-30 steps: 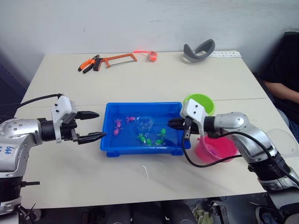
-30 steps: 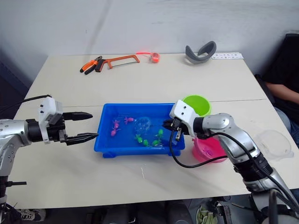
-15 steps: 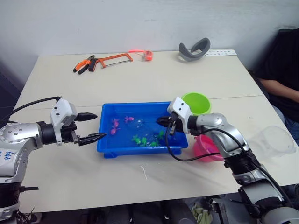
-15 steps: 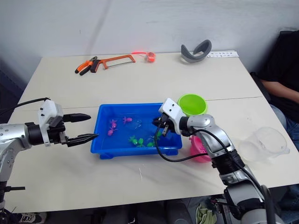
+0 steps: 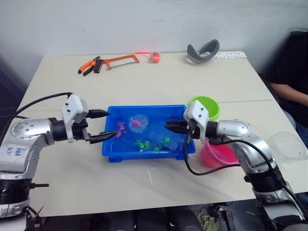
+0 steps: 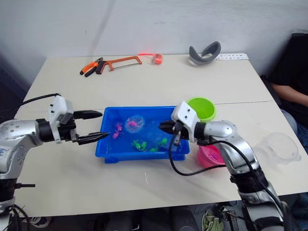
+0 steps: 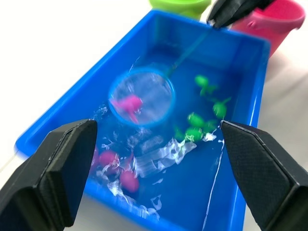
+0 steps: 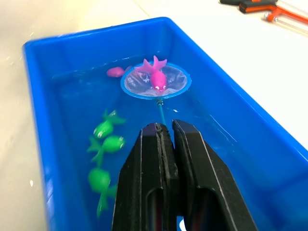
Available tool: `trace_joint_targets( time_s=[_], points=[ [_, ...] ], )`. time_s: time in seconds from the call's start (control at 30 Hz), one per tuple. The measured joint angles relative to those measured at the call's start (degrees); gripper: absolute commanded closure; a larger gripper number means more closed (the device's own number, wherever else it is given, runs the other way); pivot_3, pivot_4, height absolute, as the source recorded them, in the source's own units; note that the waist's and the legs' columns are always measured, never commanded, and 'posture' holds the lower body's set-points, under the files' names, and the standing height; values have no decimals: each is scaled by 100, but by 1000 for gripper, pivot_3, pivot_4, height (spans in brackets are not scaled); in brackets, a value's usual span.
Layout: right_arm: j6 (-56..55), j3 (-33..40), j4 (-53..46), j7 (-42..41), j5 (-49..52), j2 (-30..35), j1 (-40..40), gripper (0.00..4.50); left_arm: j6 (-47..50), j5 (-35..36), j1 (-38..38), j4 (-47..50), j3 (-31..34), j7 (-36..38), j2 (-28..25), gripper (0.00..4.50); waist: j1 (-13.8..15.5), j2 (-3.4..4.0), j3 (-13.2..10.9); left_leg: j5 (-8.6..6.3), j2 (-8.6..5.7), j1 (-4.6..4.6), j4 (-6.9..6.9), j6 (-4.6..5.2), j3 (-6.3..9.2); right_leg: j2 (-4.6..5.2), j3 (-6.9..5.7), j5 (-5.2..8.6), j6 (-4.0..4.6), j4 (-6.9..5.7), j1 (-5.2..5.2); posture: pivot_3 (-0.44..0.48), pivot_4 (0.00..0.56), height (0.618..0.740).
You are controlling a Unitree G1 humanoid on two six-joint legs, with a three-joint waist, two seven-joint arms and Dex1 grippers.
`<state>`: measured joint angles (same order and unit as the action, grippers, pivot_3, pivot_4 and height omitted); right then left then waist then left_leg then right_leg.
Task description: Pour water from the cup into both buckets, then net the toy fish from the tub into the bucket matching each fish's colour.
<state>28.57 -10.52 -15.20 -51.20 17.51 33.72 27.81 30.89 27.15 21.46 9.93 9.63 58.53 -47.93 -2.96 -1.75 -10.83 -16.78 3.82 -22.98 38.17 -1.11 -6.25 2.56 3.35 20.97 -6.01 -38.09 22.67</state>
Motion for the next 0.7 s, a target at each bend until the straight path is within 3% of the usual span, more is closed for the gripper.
trace_joint_targets(
  time_s=[0.2,0.4,0.7],
  points=[
    [344,1174,-1259,62,612,565,-1036,4500,101,206,473,-283,-518,620,167,52,14,0,0,2,4,1,-1,-3,4,-7,0,0,0,-1,-1,0,150,740],
    [990,2507,-2493,264,1328,1064,-2140,4500,-190,106,1194,-886,-1120,1014,714,52,127,0,0,7,-7,1,15,0,8,-14,3,-2,-3,-6,-10,0,150,740],
    [1823,5249,-3741,379,2547,1269,-4048,4500,-700,-67,2264,-1636,-1744,1499,1667,52,238,1,2,9,-19,0,14,4,16,-25,10,-7,-11,9,-21,0,150,740]
  ],
)
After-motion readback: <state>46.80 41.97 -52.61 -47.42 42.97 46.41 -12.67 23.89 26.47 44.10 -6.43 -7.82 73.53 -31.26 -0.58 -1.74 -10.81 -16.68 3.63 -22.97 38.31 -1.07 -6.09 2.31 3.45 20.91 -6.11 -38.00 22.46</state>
